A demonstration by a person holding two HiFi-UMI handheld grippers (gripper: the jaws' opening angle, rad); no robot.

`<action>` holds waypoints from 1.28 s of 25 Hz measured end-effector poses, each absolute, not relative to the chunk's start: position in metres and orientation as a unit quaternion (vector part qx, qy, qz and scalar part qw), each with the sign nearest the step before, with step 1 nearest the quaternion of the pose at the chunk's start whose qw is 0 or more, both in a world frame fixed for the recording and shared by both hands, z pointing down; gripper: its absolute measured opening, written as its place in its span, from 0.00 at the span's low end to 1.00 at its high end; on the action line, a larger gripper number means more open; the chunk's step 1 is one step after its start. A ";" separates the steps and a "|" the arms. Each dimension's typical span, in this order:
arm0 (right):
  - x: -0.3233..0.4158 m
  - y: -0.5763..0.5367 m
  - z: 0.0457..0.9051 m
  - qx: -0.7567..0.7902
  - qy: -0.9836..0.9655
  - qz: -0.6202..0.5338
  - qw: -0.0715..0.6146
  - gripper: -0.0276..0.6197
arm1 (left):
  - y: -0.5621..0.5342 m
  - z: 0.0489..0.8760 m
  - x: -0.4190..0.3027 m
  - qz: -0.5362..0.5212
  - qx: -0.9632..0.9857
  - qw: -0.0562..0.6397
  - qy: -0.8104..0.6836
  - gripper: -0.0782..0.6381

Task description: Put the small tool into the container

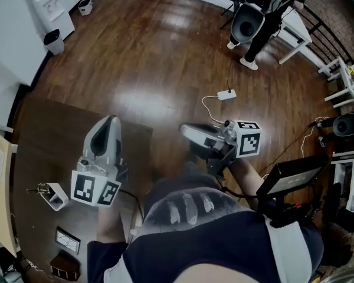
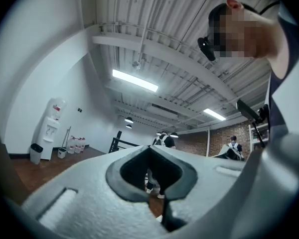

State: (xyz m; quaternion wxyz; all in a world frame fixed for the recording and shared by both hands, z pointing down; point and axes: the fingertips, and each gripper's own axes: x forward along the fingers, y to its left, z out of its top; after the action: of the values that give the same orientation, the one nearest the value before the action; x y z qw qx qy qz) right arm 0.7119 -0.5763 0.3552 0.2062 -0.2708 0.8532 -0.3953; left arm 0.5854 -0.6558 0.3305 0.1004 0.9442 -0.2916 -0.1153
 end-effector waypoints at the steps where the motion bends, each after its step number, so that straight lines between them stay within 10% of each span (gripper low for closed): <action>1: 0.713 -0.580 0.356 -0.269 0.850 -0.400 0.214 0.04 | -0.654 0.333 0.590 -0.103 0.948 0.098 -0.283 0.11; 32: 0.974 -0.562 0.377 -0.246 0.877 -0.363 0.196 0.04 | -0.589 0.372 0.913 0.140 0.963 0.119 -0.197 0.11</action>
State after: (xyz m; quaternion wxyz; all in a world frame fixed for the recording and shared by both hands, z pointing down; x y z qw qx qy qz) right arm 0.9736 -0.5620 0.3770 0.1956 -0.2460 0.8774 -0.3625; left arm 0.9128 -0.5893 0.3724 0.1191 0.9631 -0.1968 0.1397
